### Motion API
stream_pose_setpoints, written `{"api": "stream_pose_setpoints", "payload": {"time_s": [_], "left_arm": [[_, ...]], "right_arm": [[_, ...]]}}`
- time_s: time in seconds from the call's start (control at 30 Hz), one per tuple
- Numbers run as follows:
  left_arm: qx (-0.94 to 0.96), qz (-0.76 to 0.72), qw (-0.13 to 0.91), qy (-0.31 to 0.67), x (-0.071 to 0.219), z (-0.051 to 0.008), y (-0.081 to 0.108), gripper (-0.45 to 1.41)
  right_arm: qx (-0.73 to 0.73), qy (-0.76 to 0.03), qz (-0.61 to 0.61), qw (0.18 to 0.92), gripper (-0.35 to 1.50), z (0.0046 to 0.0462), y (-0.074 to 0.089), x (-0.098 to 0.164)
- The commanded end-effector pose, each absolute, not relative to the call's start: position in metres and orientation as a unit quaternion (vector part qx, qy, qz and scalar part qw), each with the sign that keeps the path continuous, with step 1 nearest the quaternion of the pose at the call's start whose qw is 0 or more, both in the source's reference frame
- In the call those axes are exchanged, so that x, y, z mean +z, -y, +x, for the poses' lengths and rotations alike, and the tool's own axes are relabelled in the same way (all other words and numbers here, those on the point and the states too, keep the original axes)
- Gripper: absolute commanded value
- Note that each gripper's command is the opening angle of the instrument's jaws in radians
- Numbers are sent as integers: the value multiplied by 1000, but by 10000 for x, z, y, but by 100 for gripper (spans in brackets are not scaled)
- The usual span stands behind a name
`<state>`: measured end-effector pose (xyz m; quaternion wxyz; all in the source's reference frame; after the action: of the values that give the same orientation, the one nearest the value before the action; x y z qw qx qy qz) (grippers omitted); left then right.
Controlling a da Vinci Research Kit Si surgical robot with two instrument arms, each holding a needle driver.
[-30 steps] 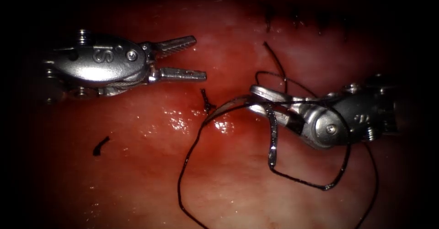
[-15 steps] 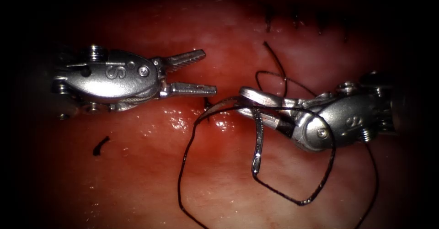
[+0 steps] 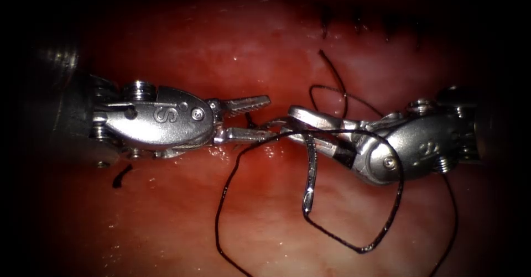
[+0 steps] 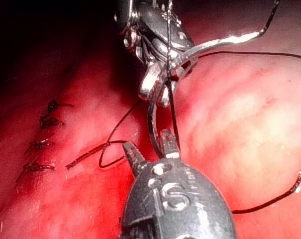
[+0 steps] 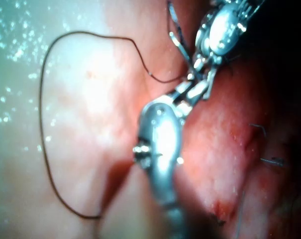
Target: Wound Closure
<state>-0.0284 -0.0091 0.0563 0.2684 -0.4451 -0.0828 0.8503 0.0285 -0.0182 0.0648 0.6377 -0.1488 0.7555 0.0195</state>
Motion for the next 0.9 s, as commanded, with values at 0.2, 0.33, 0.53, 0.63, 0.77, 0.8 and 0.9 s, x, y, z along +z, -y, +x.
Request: {"api": "stream_pose_setpoints", "payload": {"time_s": [0.2,0.33,0.53,0.63,0.77,0.8,0.9], "left_arm": [[852,-444,261,90,569,-292,100,-45],[854,-443,257,91,566,-293,103,-45],[863,-429,264,30,551,-270,75,-45],[858,-432,279,17,548,-254,64,-45],[836,-447,318,23,557,-245,60,-45],[829,-452,328,37,561,-245,61,-45],[802,-474,355,76,578,-252,68,-45]], "right_arm": [[17,-757,-147,637,-35,293,182,652],[22,-755,-147,639,-11,293,180,652],[114,-745,-78,653,108,282,163,645],[134,-742,-62,654,111,276,158,644],[158,-731,-60,661,111,268,152,644],[164,-728,-61,663,113,267,151,645],[173,-709,-68,680,118,264,149,646]]}}
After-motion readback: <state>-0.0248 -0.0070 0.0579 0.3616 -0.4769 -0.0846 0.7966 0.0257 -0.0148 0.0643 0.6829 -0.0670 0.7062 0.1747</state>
